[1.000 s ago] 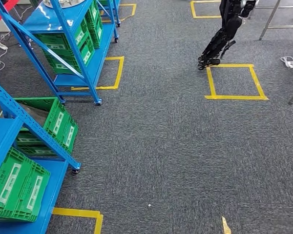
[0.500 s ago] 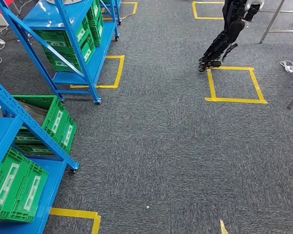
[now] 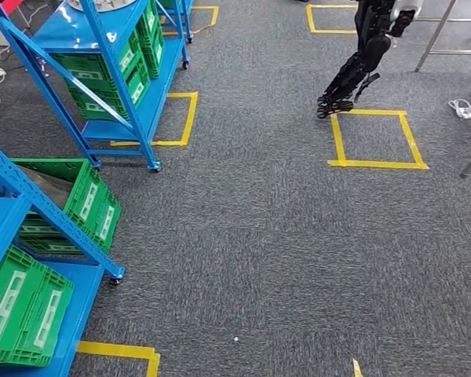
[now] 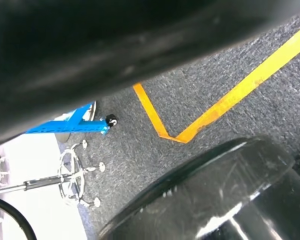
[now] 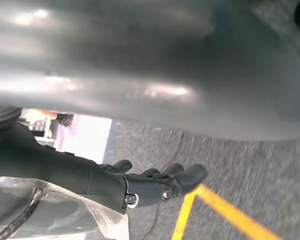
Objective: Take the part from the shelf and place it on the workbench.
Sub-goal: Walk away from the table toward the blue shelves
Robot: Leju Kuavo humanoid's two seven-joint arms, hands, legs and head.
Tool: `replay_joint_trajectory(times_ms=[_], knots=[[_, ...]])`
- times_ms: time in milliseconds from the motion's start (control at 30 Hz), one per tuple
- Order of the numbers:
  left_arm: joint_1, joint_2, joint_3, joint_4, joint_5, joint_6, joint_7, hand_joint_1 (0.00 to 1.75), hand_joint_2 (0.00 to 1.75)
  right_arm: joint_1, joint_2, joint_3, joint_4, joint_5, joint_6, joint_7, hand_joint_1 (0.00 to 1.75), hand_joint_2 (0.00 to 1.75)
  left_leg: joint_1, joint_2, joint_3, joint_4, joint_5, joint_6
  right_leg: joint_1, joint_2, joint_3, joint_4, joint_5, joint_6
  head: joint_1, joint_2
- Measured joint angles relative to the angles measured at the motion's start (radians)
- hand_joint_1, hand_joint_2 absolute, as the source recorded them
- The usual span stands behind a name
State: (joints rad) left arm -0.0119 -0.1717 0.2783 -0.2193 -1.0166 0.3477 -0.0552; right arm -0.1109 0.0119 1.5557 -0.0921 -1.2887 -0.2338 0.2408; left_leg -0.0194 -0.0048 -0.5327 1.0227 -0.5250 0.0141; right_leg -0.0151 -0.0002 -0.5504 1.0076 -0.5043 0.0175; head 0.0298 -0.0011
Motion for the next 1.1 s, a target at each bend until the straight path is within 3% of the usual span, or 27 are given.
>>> replay_joint_trajectory(times_ms=[67,133,167,200,233,300,367,500,833,1000,1100], knots=[[0.0,0.0,0.001,0.0,0.0,0.001,0.0,0.0,0.0,0.0,-0.001,0.0,0.0,-0.001,0.0,0.0,0.0,0.0,0.006,0.001,-0.043,0.096,-0.053,-0.012,-0.003,-0.002,0.006,-0.005,0.0,-0.008,-0.004,0.0],[0.001,0.0,0.002,0.0,0.0,0.001,0.0,0.0,0.0,-0.001,-0.001,0.0,0.0,-0.003,0.0,0.0,0.0,0.0,0.014,0.001,-0.114,0.236,-0.107,-0.02,-0.002,-0.003,0.008,-0.005,-0.004,-0.012,-0.005,0.0],[0.001,0.0,0.003,0.0,0.0,0.001,0.0,0.0,0.0,-0.001,-0.001,0.0,0.0,-0.004,0.0,-0.001,0.0,0.0,0.018,0.001,-0.138,0.277,-0.112,-0.023,-0.002,-0.003,0.01,-0.004,-0.005,-0.012,-0.005,0.0],[0.002,0.0,0.004,0.0,0.0,0.001,0.0,0.0,0.0,-0.001,-0.001,0.0,0.0,-0.005,0.0,-0.001,0.0,0.0,0.022,0.001,-0.143,0.278,-0.095,-0.025,-0.003,-0.003,0.013,-0.004,-0.007,-0.012,-0.005,0.0],[0.003,0.0,0.006,0.0,0.0,0.001,0.0,0.0,0.0,0.0,-0.001,0.0,0.0,-0.006,0.0,-0.002,0.0,0.0,0.026,0.001,-0.128,0.235,-0.059,-0.027,-0.003,-0.002,0.017,-0.004,-0.01,-0.01,-0.005,0.0],[0.002,0.0,0.007,0.0,0.0,0.001,0.0,0.0,0.0,-0.001,-0.001,0.0,0.0,-0.006,0.0,-0.002,0.0,0.0,0.031,0.001,-0.069,0.095,0.018,-0.03,-0.003,-0.001,0.025,-0.003,-0.016,-0.003,-0.005,0.0],[0.0,-0.001,0.008,0.0,0.0,0.002,0.0,0.0,0.0,-0.002,-0.002,0.0,0.0,-0.007,0.0,-0.003,0.0,0.0,0.031,0.0,-0.033,0.007,0.042,-0.029,0.0,0.0,0.025,0.0,-0.023,0.005,-0.004,0.0],[0.002,-0.002,0.009,0.0,-0.004,0.008,-0.001,0.0,0.0,-0.003,-0.003,0.0,0.0,-0.009,-0.001,-0.003,0.0,0.0,0.026,-0.001,-0.029,-0.009,0.039,-0.024,0.0,0.0,0.024,-0.005,-0.022,-0.007,0.0,0.0],[0.001,-0.003,0.009,0.0,-0.019,0.025,-0.01,0.0,0.0,-0.003,-0.002,0.0,0.0,-0.013,-0.003,-0.003,0.0,0.0,0.018,-0.001,-0.029,-0.007,0.036,-0.007,-0.007,0.0,0.031,-0.02,-0.015,0.023,-0.001,0.0],[0.001,-0.002,0.009,0.0,-0.023,0.026,-0.009,0.0,0.0,-0.002,-0.002,0.0,0.0,0.007,-0.008,0.0,0.0,0.0,0.018,-0.001,-0.029,-0.006,0.037,-0.005,-0.008,0.0,0.031,-0.02,-0.014,0.028,-0.001,0.0],[0.001,-0.002,0.01,0.0,-0.026,0.027,-0.008,0.0,0.0,-0.004,-0.001,0.0,0.0,0.023,-0.014,0.0,0.0,0.0,0.017,-0.001,-0.017,-0.028,0.046,0.013,-0.011,-0.003,0.04,-0.036,-0.008,0.043,-0.001,0.0]])
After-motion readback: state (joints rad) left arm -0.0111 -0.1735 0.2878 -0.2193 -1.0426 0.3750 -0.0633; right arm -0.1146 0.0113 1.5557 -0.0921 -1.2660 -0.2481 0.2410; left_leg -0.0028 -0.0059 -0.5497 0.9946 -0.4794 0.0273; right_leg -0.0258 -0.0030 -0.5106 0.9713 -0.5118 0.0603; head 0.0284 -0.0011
